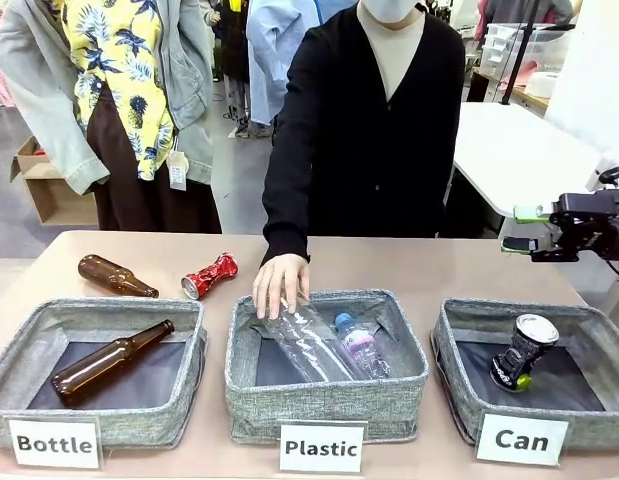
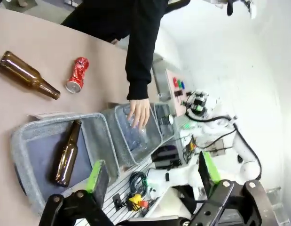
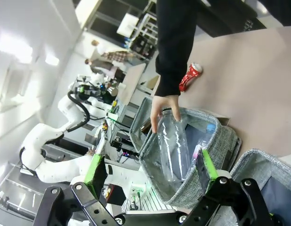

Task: Sort the can waste into the basket.
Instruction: Pick up the can waste from the table and place it in the right Fabric basket.

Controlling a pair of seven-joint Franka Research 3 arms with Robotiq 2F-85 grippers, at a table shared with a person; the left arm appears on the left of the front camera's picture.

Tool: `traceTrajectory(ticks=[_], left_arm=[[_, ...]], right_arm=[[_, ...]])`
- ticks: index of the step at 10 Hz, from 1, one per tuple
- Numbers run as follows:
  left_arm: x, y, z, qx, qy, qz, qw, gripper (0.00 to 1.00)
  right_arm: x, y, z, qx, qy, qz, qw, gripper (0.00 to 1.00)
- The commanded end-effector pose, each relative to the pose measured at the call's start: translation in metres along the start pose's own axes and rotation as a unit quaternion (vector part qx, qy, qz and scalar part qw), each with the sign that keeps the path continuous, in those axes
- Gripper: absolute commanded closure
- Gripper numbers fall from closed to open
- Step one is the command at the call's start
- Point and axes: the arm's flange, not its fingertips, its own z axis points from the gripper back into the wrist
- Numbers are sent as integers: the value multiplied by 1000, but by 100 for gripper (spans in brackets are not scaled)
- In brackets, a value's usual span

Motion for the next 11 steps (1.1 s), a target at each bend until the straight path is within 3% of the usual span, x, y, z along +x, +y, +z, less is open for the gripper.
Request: traceTrajectory(ticks=[1,4,7,8,11], left_arm=[[1,11,-20,-19,-4,-6,1000,0],[2,0,-35,-13,25,-34,999,0],[-16,-33,-133,59,129,-144,979,0],[-24,-39,-177,108,152,-206,961,0],[-29,-46,-286,101,268,-395,873,0]], right_arm=[[-3,1,2,3,5,12,1000,0],[-3,1,2,3,5,12,1000,0],[-3,1,2,3,5,12,1000,0],[-3,1,2,3,5,12,1000,0],[-3,1,2,3,5,12,1000,0]])
